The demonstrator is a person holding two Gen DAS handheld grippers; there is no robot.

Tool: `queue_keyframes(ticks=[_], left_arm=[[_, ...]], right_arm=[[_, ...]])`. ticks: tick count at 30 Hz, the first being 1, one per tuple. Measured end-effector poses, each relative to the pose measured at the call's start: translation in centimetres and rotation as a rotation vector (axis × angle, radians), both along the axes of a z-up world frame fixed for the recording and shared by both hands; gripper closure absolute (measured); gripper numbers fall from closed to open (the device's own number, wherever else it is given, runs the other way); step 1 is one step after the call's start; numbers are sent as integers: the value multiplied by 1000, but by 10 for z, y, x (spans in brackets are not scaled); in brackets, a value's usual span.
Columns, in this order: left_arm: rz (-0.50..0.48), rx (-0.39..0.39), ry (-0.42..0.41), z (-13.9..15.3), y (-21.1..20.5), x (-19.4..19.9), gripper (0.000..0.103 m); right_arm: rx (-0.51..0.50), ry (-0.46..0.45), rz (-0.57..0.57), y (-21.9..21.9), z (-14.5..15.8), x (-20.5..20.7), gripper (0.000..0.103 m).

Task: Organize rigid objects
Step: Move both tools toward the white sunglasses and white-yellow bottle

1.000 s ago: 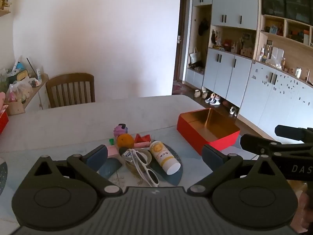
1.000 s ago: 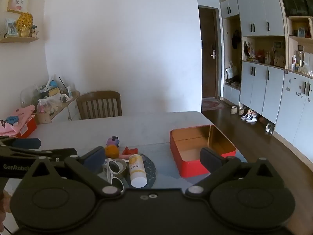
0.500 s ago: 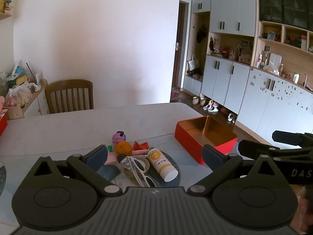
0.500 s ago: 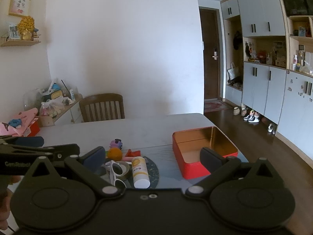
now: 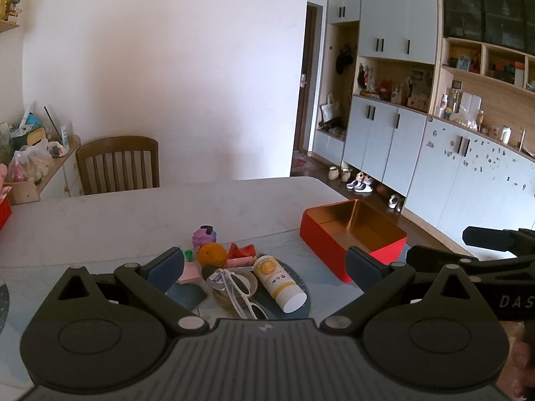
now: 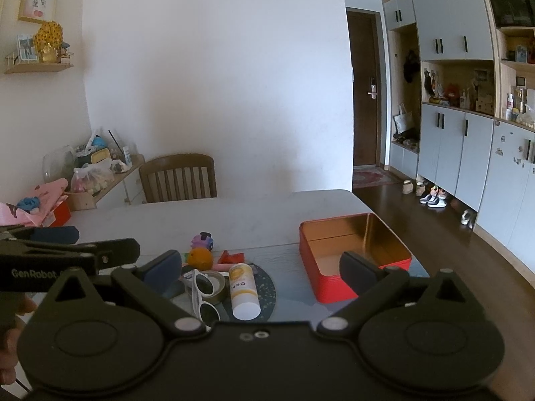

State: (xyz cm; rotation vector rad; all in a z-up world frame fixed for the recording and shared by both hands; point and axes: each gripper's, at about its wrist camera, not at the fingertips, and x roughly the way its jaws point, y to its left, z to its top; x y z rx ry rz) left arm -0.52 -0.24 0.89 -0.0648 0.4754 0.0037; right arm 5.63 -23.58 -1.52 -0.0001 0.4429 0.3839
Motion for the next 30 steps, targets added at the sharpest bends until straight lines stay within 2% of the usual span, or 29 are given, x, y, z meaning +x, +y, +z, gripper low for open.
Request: queue_keyframes(ticks=[7, 18, 23, 30], left_arm=[[16, -11, 20, -1, 7, 7, 0], [30, -10, 83, -12, 25, 40, 0], [26, -15, 131, -27, 27, 58, 1], [76, -27, 188, -52, 29, 84, 1]], right_arm=[[-14, 24, 30, 6, 0, 10, 2], [-50, 74, 124, 16, -21, 43, 5], [-61, 119, 141, 20, -33, 65, 10], [-83, 188, 206, 25, -55, 100, 19]])
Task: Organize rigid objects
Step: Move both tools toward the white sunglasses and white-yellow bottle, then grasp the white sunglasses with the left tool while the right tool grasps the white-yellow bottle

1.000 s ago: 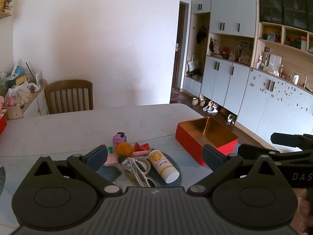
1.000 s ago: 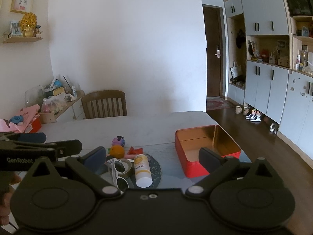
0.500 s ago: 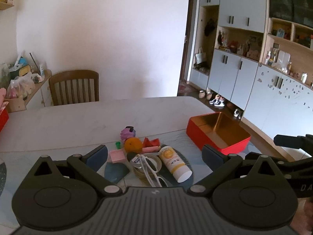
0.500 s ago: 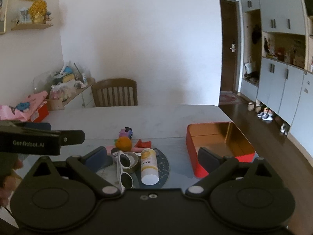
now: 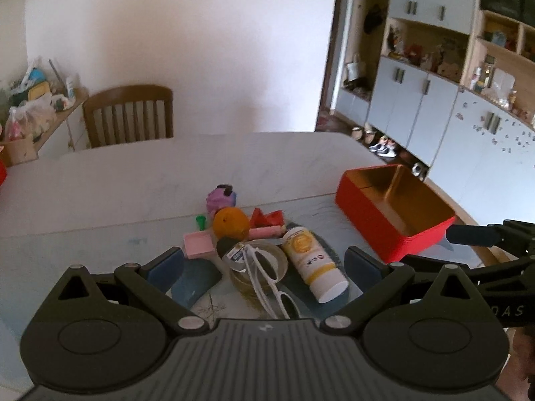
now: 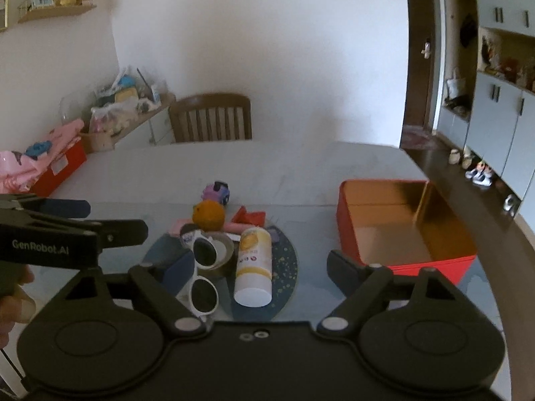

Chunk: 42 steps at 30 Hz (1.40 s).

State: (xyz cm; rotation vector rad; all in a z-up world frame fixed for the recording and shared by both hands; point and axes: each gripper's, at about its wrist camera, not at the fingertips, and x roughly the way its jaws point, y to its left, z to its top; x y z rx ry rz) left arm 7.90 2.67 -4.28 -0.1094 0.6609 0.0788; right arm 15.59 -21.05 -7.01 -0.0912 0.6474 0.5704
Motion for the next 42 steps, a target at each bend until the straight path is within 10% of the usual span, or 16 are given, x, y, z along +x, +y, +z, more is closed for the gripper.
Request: queue_keyframes(ticks=[42], left_arm=[[41, -235, 257, -120, 27, 91, 54]], right_arm=[[-123, 252, 275, 52, -97, 98, 52]])
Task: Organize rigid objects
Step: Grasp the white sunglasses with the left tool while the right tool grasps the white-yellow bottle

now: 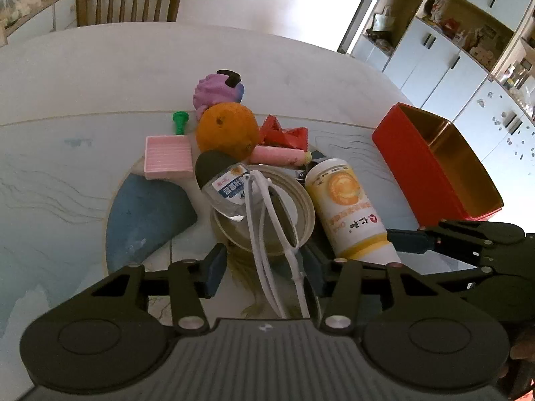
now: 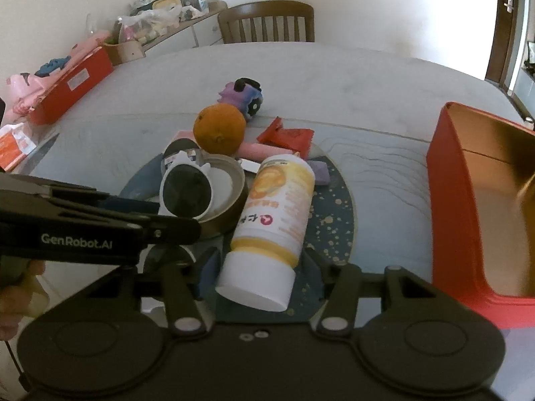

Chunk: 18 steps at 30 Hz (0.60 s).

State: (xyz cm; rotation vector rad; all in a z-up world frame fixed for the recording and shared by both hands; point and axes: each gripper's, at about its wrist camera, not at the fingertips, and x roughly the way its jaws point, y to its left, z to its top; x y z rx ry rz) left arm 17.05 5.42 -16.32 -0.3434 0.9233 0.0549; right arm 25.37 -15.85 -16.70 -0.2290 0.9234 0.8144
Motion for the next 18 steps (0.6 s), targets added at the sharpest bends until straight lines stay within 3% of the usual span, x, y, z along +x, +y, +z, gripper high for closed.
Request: queue_keyframes(ticks=[6, 9, 18], left_arm=[[12, -29, -1, -4, 1, -1, 61], [17, -33, 0, -4, 0, -4, 73], [24, 16, -8, 5, -9, -13, 79]], right_arm=[[-1, 3, -10, 1, -3, 0, 57], [8, 12, -31, -2, -3, 0, 58], [24, -5, -91, -10, 8, -7, 60]])
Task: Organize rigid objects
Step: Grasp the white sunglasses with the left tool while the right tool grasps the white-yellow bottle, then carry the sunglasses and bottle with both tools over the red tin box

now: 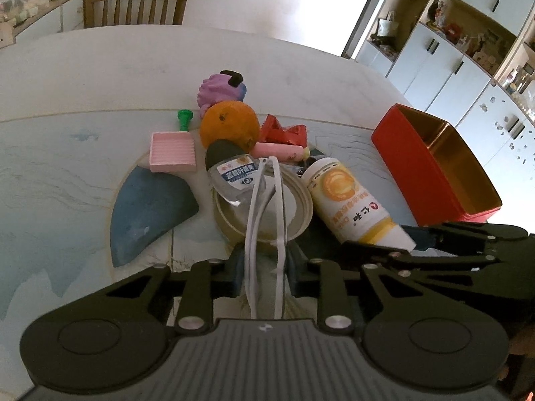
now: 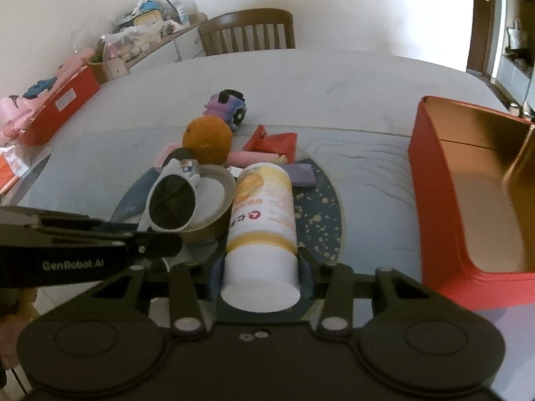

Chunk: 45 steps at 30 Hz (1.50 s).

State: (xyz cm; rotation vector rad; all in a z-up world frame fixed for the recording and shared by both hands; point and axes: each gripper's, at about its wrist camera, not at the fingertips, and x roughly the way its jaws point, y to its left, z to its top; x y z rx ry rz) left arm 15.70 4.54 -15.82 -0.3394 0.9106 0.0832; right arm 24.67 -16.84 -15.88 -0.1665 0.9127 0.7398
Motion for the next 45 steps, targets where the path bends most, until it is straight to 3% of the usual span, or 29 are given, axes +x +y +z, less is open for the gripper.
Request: queue_keyframes(ticks=[10, 21, 31, 45], left_arm=[[28, 21, -7, 23, -12, -16, 80], [11, 49, -54, 78, -50, -17, 80], [-64, 67, -113, 111, -115, 22, 80], [-105, 72, -65, 100, -188, 100, 80]], right_arm=[[18, -46, -31, -18, 25, -13, 60], [67, -82, -72, -59, 70, -16, 60], [100, -138, -138, -116, 88, 10, 60], [58, -144, -218, -179, 74, 62, 60]])
